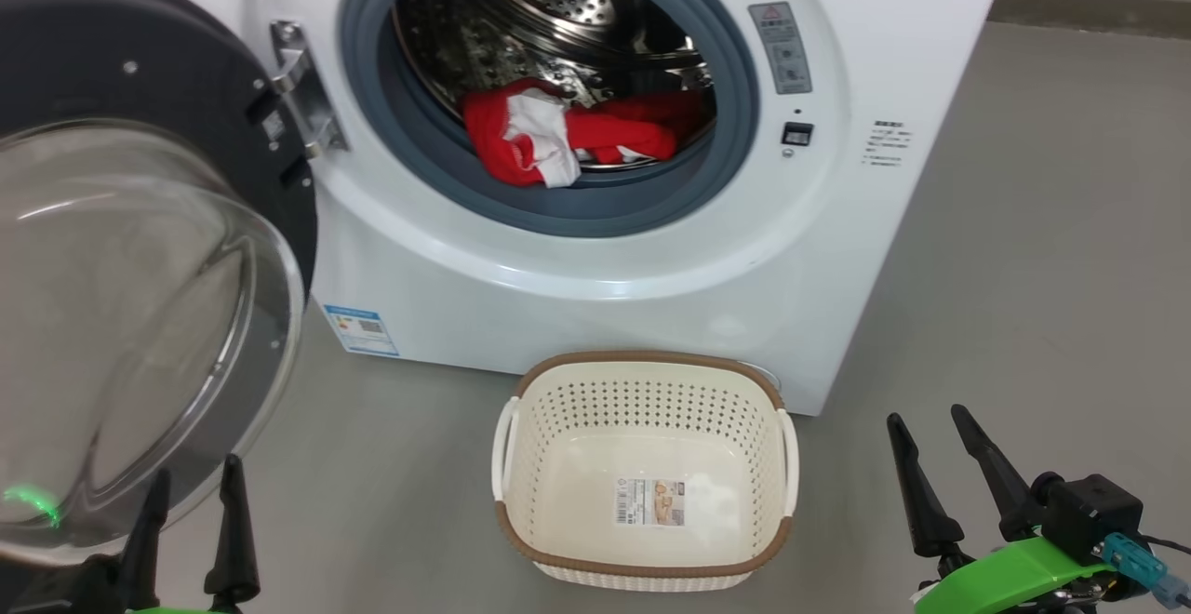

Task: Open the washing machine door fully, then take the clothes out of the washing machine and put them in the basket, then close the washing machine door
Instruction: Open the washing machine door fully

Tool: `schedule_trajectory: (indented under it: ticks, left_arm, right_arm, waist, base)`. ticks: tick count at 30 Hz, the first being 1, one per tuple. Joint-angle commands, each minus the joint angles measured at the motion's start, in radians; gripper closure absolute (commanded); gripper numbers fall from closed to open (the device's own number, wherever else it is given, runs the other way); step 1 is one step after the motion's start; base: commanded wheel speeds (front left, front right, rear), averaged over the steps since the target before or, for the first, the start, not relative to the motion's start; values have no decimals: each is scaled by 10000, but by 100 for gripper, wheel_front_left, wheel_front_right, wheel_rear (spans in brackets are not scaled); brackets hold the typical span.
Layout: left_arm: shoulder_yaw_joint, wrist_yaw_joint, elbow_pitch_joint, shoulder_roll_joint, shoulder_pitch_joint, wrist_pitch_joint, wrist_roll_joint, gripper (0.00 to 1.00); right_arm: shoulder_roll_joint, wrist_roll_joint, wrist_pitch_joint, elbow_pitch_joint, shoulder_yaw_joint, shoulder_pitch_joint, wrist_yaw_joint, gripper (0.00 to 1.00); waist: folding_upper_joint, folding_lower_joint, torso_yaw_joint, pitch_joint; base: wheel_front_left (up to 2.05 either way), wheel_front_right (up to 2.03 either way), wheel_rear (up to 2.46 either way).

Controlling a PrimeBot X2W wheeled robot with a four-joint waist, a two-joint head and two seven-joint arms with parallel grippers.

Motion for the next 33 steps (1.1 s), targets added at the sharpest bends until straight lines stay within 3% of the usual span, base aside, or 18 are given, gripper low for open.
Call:
schedule_trajectory:
  ticks: [1, 17, 33]
  left_arm:
    - [201, -55, -369, 311, -82, -49, -76, 0]
    - [-1166, -55, -973, 759, 73, -49, -765, 0]
    - [-1796, -55, -1155, 865, -90, -49, -1026, 0]
  right_arm:
    - [-75, -56, -118, -297, 164, -86, 65, 0]
    - [-51, -193, -118, -496, -247, 51, 65, 0]
    - [23, -261, -118, -704, -616, 218, 65, 0]
  waist:
    - [0, 0, -256, 55]
    - [0, 0, -1489, 236]
    - [0, 0, -2265, 442]
  base:
    - [0, 0, 0]
    - [0, 0, 0]
    - [0, 0, 0]
